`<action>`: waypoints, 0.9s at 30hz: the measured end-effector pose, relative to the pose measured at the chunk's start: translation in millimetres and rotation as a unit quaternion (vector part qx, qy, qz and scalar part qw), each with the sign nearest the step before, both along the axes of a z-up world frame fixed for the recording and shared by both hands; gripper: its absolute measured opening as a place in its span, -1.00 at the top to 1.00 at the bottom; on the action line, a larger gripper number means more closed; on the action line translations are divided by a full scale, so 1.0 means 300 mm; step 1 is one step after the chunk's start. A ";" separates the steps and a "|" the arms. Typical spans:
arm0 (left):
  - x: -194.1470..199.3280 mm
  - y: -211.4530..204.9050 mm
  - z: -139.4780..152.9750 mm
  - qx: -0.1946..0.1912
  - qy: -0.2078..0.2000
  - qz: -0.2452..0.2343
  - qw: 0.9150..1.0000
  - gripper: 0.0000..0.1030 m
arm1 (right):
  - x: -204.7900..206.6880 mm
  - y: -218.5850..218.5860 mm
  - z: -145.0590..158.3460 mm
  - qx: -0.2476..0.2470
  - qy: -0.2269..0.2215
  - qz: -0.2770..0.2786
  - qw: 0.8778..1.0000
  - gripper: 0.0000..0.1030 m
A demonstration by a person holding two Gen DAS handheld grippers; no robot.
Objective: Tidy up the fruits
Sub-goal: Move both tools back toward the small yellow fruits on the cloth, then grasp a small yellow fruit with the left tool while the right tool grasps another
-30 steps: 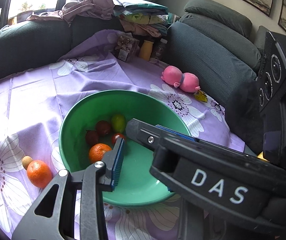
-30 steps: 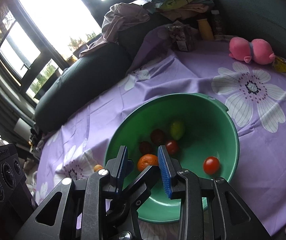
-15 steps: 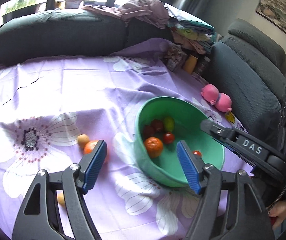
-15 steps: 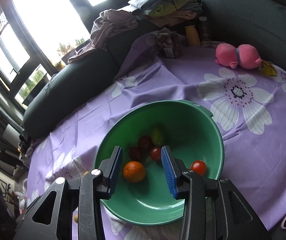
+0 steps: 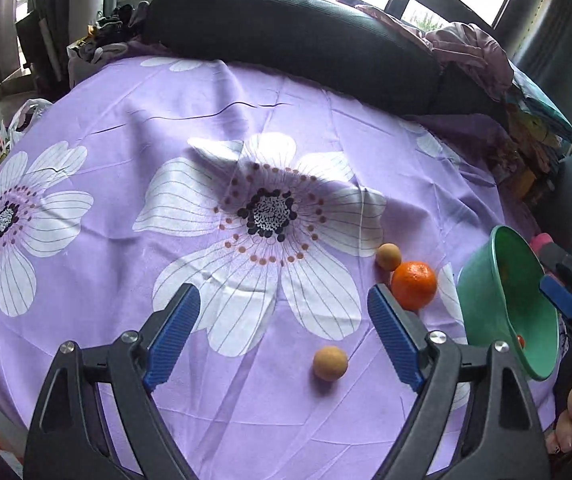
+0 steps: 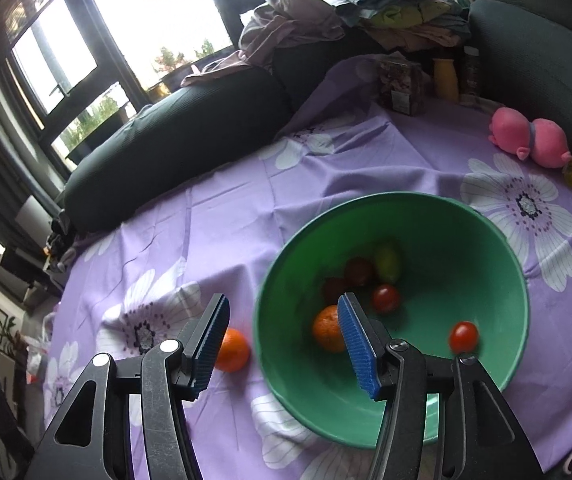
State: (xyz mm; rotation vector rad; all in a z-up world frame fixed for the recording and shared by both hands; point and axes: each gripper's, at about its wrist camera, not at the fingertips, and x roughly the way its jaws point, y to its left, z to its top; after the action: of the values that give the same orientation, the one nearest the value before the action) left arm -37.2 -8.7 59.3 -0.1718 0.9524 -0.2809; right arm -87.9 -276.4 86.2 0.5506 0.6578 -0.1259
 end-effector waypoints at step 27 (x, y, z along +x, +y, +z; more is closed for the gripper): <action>0.025 -0.079 -0.145 -0.059 0.162 -0.125 0.977 0.00 | 0.333 0.299 -0.146 -0.082 0.127 0.099 0.984 0.36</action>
State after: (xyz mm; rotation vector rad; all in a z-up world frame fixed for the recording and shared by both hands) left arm -29.7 -32.3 15.8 -0.2113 1.2846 -0.5534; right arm 12.1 -186.9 42.5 0.3098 0.9385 -0.0629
